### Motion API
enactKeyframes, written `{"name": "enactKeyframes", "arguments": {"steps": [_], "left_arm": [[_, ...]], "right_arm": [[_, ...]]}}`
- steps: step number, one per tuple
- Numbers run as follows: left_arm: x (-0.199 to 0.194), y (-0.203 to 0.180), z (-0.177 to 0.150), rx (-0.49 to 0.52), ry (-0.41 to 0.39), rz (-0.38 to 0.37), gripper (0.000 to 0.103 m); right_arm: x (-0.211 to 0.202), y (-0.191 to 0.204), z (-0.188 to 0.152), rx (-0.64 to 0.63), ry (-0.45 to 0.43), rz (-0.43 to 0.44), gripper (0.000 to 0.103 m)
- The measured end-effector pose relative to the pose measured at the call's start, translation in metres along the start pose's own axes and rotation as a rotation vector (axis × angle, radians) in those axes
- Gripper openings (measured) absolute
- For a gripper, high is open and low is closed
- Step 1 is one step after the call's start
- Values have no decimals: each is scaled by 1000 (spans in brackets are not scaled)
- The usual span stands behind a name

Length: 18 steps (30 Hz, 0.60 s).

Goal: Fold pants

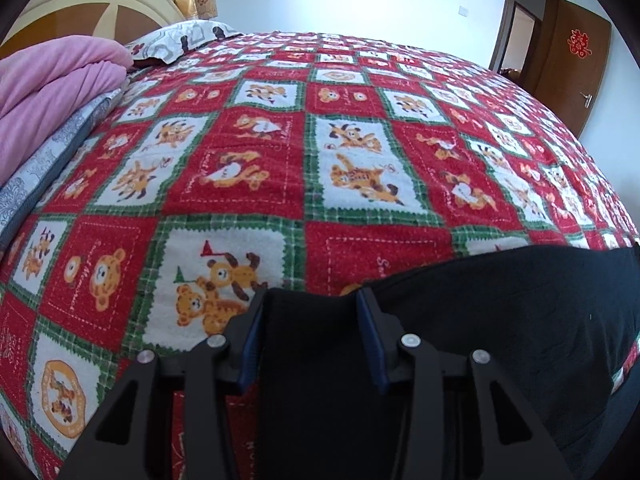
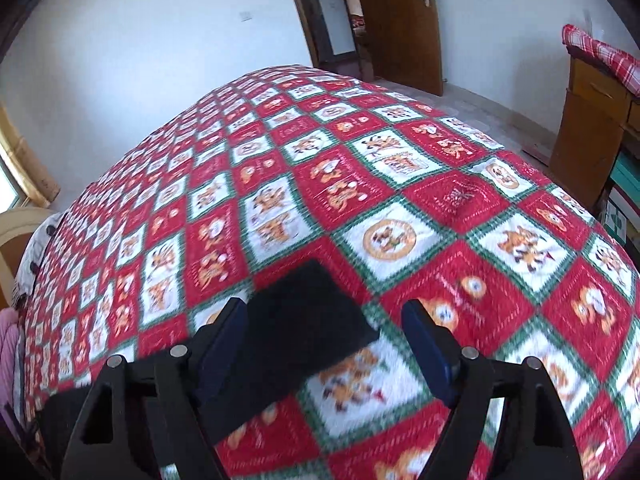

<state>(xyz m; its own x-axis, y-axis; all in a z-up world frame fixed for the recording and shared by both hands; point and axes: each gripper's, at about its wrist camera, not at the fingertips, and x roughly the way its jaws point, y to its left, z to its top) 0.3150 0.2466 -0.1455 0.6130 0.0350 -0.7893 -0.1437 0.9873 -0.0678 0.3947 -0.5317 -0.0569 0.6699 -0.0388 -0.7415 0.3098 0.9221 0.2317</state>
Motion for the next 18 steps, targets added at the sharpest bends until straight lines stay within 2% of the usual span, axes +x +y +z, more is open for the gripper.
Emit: {"name": "enactKeyframes", "arguments": {"steps": [3,11,12,13,14,16,18], "left_arm": [[0,3,-1,-14,-6,-10,46],[3,1,0,-9,-5,1,46],[3,1,0,-10,-5,0,46],[4,0,0,-10,-5,0,46],[3,1,0,-9,-5,1,46],[4,0,0,-5,-7,7,46],[4,-2,1,3,-10,16,45]], "right_arm": [[26,0,11,-2,39,12,81],[97,19,22,-123,145,-6,80],[106,20,23,-129,172,-2,73],[113,20,24,-130,199,8,59],[121,21,24,-132,229,22,51],[128,22,23,-161,250,25,12],[125,20,23,-151,246,56,6]]}}
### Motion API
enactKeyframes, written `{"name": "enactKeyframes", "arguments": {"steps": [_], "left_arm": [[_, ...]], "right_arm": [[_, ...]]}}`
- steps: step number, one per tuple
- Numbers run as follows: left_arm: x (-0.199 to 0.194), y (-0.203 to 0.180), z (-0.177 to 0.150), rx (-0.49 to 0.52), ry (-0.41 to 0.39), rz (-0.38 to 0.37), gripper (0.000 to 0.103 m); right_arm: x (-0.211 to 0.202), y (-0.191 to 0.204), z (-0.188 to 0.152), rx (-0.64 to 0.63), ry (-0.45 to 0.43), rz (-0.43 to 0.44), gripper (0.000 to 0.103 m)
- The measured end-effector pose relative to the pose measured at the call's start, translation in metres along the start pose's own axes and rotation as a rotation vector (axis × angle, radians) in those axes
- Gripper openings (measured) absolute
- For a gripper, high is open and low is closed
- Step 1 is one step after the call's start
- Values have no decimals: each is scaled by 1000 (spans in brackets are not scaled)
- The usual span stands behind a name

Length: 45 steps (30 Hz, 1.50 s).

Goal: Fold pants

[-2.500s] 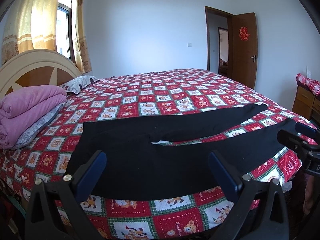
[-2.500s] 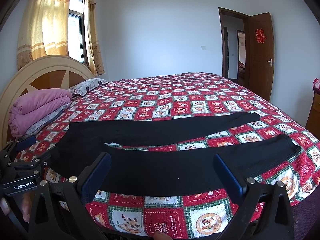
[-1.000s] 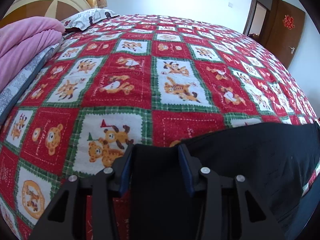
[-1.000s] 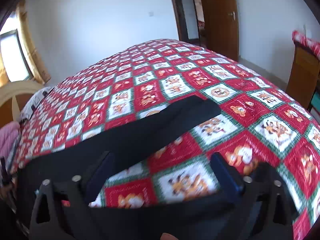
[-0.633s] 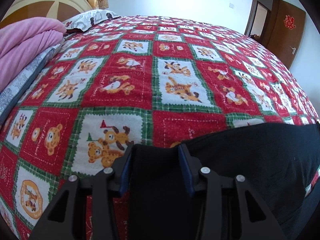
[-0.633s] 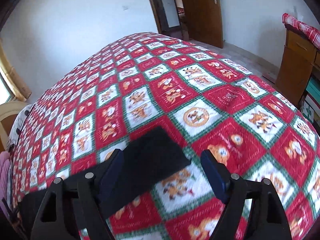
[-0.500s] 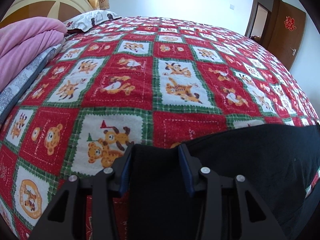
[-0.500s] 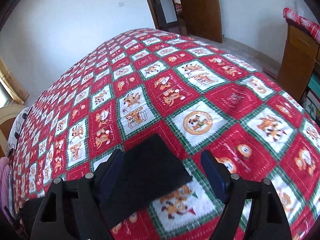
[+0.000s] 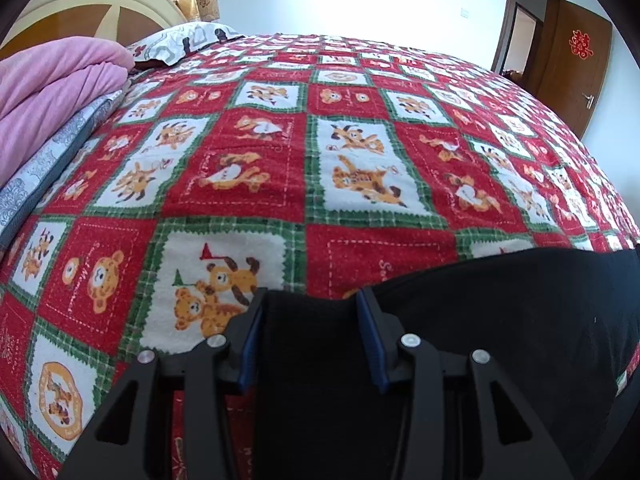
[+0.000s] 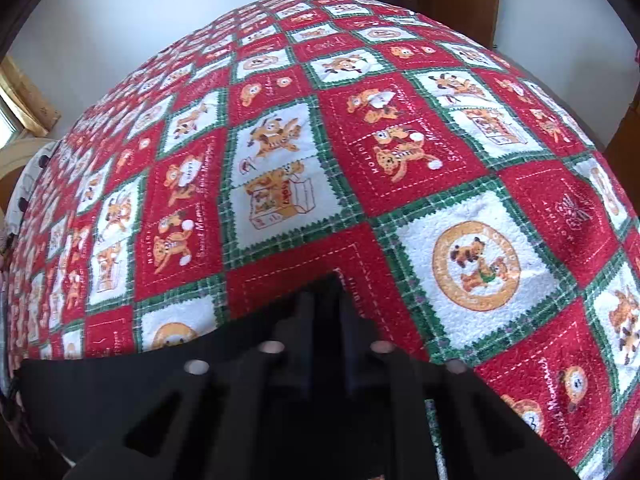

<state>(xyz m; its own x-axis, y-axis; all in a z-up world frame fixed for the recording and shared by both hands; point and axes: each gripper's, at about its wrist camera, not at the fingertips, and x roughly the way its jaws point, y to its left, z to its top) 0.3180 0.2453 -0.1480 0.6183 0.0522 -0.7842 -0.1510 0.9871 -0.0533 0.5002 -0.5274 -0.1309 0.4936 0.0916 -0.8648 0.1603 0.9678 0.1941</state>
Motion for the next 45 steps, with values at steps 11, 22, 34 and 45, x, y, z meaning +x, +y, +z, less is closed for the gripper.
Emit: {"name": "enactKeyframes", "arguments": {"steps": [11,22,34,45], "left_arm": [[-51,18,-8,-54,-147,-181,15],[-147,43,-73,-98,-380,-405,14],[-140,55,-152,-99,-269,-436,15],[-156,58,-178,-36,-284,-373,31]], "right_arm": [[-121,2,-43,-79,-326,98,5],[-210,-43,-153,-122,-506,250,5],[-200,-97,-239,-10,-392,222,5],[-211,-115,-268,60,-346,158,42]]}}
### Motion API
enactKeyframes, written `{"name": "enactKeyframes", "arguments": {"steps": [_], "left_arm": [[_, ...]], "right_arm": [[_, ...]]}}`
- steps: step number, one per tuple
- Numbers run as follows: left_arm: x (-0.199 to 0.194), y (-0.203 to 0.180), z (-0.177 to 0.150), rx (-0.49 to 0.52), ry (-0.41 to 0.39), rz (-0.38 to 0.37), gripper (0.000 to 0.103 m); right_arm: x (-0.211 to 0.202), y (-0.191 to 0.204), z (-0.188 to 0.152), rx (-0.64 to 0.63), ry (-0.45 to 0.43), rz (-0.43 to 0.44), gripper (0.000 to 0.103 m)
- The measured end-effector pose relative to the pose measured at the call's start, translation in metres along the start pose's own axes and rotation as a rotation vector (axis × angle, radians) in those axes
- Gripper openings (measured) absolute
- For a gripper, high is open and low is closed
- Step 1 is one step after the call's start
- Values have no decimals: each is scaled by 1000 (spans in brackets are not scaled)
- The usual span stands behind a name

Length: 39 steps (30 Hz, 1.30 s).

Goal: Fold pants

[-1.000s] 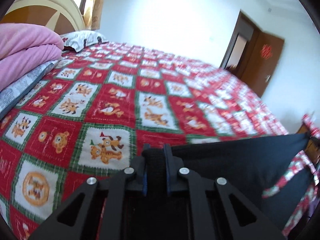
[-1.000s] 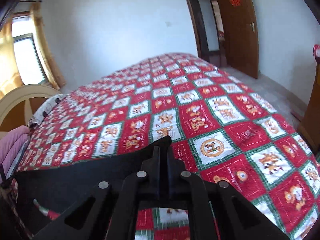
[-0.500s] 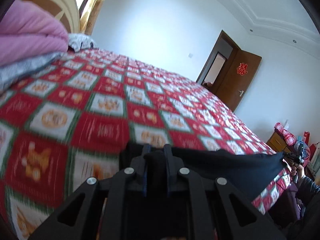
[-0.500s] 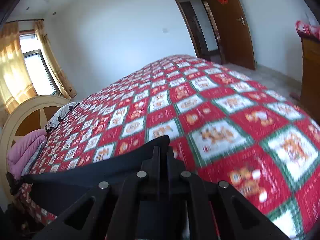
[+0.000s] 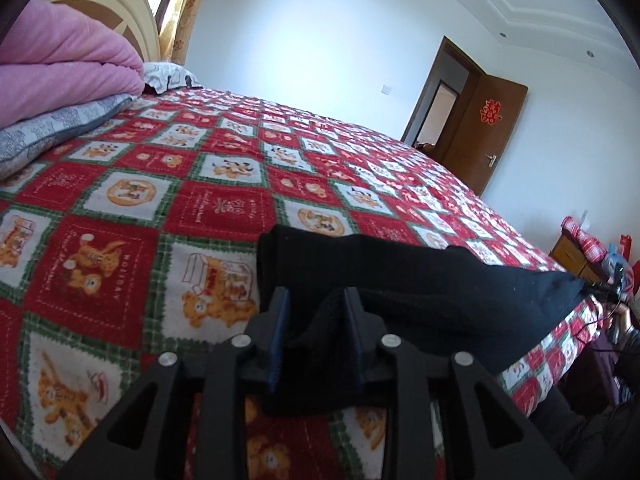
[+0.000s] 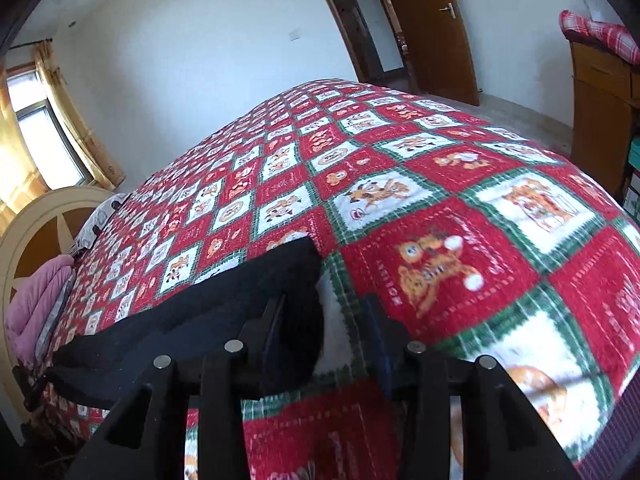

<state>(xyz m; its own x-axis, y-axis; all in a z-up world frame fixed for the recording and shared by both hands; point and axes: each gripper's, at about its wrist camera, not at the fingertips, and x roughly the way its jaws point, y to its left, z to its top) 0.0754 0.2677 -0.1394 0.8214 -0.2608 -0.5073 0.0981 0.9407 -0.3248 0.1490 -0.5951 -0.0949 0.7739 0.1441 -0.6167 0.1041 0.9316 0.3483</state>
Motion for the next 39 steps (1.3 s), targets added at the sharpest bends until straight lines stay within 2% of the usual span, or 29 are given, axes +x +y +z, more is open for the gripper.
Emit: {"name": "enactKeyframes", "arguments": {"steps": [1,2,4,7,10,13,15,17,22,26,29,31,34,39], "left_arm": [[-3,-3,-2,27,0,18,38],[-5,-6,-3,53,2,45,56],[-11,-9,-7,101,3,106,74],[-20,-10,-15,144,27,124,75],[-28,-5,-22,142,34,153,75],[-35,3,-26,91,15,189,75],[-41,6,-25,37,-8,157,75],[-41,1,-22,14,-19,102,75],[-24,-15,-14,13,17,62,74],[-15,-23,-10,24,28,65,62],[-14,-32,-10,68,24,71,59],[-13,-35,-13,95,30,66,50],[-16,-33,-14,102,25,55,42],[-18,-28,-11,76,16,42,41]], "right_arm": [[-8,1,-2,-2,-13,-19,42],[-15,4,-4,-11,-27,-34,42],[-31,16,-8,-47,-62,-67,42],[-50,39,-15,-94,-107,-71,42],[-59,66,-21,-136,-133,-29,42],[-60,98,-28,-203,-139,2,42],[-56,122,-33,-244,-134,33,42],[-46,151,-41,-281,-101,86,42],[-7,244,-75,-420,15,231,42],[31,324,-119,-575,118,344,42],[48,373,-156,-721,166,362,42],[57,403,-183,-831,178,385,42],[72,432,-213,-950,187,366,42],[91,447,-231,-1058,177,313,42]]}}
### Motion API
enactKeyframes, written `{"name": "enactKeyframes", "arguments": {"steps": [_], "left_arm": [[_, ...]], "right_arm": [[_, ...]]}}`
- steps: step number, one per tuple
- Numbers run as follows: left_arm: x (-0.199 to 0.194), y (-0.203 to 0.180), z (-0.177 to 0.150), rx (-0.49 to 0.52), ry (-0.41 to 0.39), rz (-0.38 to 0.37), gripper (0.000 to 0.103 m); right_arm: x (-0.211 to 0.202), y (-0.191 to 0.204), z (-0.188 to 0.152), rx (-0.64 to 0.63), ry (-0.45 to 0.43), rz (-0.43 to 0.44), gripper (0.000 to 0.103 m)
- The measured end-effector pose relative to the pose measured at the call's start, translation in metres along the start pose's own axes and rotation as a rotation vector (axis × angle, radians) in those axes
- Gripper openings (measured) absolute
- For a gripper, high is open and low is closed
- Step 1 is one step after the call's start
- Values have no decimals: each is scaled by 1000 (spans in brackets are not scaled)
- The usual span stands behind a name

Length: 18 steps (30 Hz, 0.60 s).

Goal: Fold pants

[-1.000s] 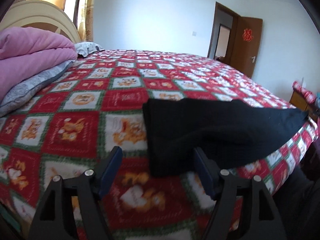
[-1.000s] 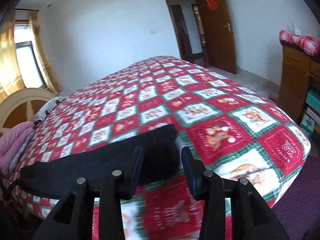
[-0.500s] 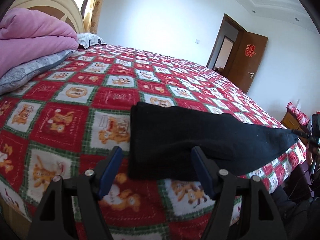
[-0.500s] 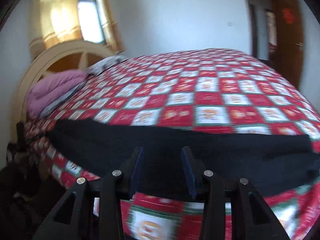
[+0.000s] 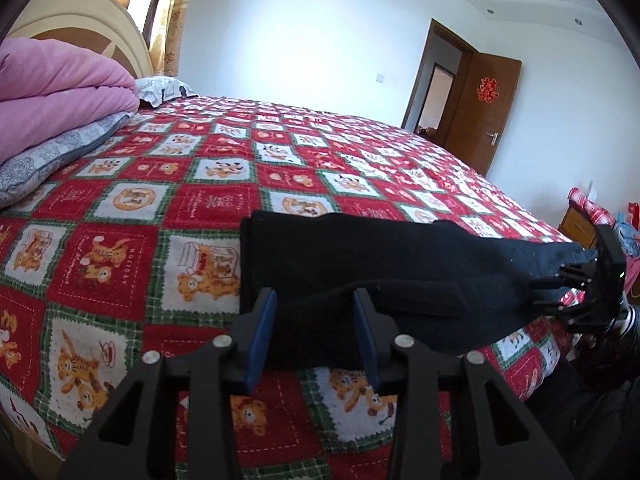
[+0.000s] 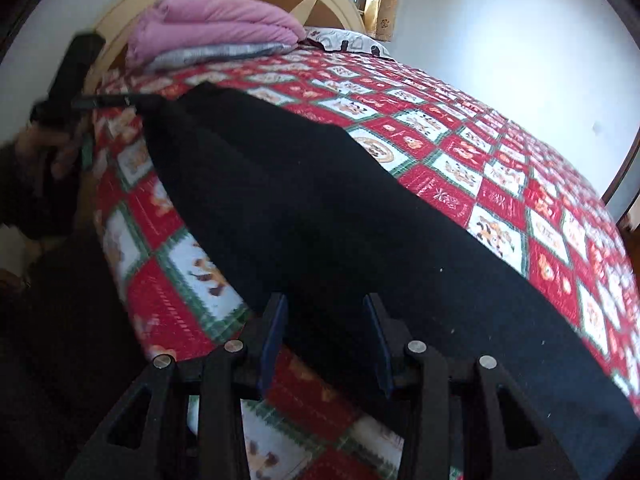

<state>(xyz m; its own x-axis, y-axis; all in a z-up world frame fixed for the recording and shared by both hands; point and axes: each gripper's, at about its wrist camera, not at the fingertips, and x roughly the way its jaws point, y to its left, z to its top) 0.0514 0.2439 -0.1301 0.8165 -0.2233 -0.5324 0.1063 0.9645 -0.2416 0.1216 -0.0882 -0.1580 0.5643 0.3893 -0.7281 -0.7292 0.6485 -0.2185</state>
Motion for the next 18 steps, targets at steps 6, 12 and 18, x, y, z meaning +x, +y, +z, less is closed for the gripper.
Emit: {"name": "enactKeyframes", "arguments": {"steps": [6,12,18], "left_arm": [[2,-1,-1,20,5,-9,24],[-4,-6,2,73,-3,-14,18],[-10,10,-5,63,-6,-25,18]], "right_arm": [[12,-3,2,-12,20,16,15],[-12,-2,7,17,-16,46,3],[-12,8,-8,-20,28,44,3]]}}
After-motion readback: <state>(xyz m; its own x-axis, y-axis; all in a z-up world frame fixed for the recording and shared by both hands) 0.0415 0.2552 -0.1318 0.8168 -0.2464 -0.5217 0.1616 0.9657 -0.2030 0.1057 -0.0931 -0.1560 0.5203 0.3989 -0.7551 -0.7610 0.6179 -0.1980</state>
